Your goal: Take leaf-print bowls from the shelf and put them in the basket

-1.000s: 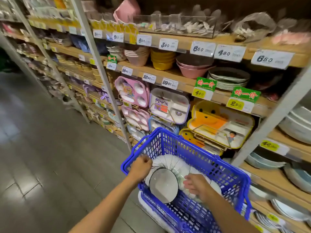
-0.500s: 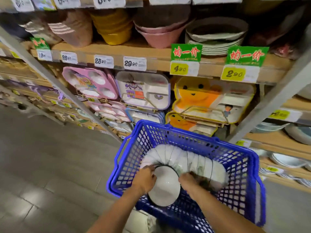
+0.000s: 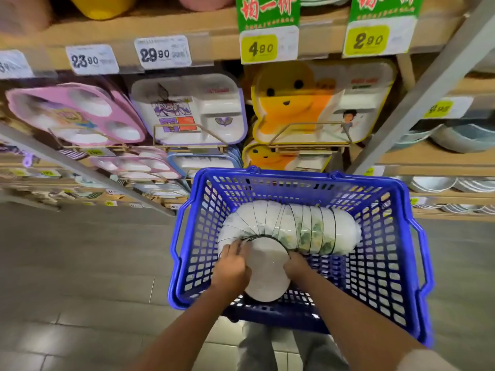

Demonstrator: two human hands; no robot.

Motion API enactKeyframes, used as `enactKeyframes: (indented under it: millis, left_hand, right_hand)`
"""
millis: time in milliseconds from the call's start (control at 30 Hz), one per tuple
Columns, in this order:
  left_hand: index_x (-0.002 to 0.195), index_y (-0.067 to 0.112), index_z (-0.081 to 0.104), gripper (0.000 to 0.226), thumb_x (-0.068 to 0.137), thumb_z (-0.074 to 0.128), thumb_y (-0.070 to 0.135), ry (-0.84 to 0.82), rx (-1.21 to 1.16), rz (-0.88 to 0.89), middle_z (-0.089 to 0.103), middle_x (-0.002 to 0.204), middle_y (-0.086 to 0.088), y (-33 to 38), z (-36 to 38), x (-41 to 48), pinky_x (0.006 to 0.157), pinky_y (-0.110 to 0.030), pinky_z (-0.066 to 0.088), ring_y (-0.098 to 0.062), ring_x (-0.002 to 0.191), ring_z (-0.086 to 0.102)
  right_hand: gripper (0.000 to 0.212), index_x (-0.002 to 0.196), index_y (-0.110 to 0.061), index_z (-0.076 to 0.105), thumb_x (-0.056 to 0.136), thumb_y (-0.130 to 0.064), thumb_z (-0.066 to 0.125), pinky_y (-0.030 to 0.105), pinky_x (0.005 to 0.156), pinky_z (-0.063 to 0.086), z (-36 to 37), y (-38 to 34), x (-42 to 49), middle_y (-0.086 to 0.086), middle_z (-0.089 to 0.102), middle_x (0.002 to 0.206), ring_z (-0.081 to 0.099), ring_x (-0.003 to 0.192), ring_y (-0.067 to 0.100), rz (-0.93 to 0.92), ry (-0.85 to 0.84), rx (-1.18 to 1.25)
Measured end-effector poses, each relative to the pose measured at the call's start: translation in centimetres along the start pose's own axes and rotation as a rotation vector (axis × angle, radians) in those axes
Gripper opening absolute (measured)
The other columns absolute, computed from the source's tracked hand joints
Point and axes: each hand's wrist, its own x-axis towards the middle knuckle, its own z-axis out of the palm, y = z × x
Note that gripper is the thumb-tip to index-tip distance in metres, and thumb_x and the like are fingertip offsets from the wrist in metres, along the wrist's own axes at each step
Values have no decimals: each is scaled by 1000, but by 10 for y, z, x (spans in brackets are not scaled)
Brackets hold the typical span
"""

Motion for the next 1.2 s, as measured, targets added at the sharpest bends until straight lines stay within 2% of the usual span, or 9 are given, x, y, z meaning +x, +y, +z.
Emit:
enactKeyframes:
  millis: [133, 333, 533, 700, 833, 900, 1000, 1100, 1200]
  left_hand:
    - [154, 20, 21, 69, 89, 45, 14, 33, -65, 31, 21, 158, -4, -4, 5, 3, 111, -32, 34, -24, 139, 26]
    - [154, 22, 24, 69, 90, 49, 11, 7, -286, -48, 27, 157, -3, -9, 4, 4, 110, -36, 38, -24, 141, 28]
    - [149, 14, 35, 62, 90, 52, 6, 81, -427, -26, 37, 153, -7, -5, -8, 2, 117, -32, 25, -24, 141, 31]
    - [146, 17, 42, 57, 92, 49, -1, 123, -684, -14, 47, 146, -3, 8, -30, -4, 117, -34, 29, -19, 134, 41]
    - [145, 26, 43, 52, 97, 40, 6, 86, -1079, -142, 49, 144, -2, 28, -54, -13, 112, -44, 37, -20, 129, 45]
    - [135, 28, 52, 51, 88, 45, 11, 114, -1284, -134, 57, 134, -4, 41, -72, -20, 98, -42, 48, -25, 121, 53]
    - [122, 28, 61, 63, 62, 49, 20, 167, -1505, -130, 66, 118, -7, 59, -102, -30, 82, -40, 51, -29, 109, 61]
    - [121, 22, 62, 66, 56, 47, 22, 250, -1624, -185, 67, 114, -11, 77, -132, -38, 86, -48, 51, -34, 103, 60]
    - [121, 16, 61, 69, 54, 47, 25, 349, -1682, -241, 65, 111, -14, 94, -162, -47, 88, -46, 48, -36, 101, 57]
  right_hand:
    - [39, 126, 0, 54, 91, 5, 39, 43, 94, 49, -2, 1, -4, 21, 58, 123, 56, 111, 35, -27, -8, 8]
    - [36, 125, 2, 55, 92, 6, 41, 39, 85, 49, -19, -6, -10, 23, 58, 123, 56, 111, 36, -68, -41, -42]
    - [37, 120, -1, 61, 89, 4, 41, 49, 93, 52, -42, -22, -25, 20, 64, 118, 61, 108, 36, -81, -101, -42]
    - [25, 109, -13, 57, 92, -3, 42, 35, 57, 56, -72, -40, -46, 6, 64, 92, 64, 80, 24, -60, -188, 30]
    - [22, 93, -17, 58, 95, -1, 44, 40, 65, 60, -100, -61, -66, 5, 65, 93, 66, 82, 24, -86, -281, 104]
    - [22, 101, -17, 57, 96, -1, 45, 42, 69, 59, -115, -73, -77, 8, 66, 102, 66, 89, 28, -125, -307, 106]
    - [25, 119, -9, 55, 96, -5, 49, 39, 64, 60, -140, -91, -97, 15, 66, 114, 69, 90, 31, -190, -312, 126]
    - [20, 113, -8, 58, 94, -16, 56, 39, 61, 61, -163, -110, -124, 14, 68, 97, 71, 75, 29, -297, -257, 239]
    - [12, 101, -17, 62, 93, -24, 58, 39, 64, 62, -176, -127, -157, 8, 69, 93, 68, 76, 23, -437, -139, 296]
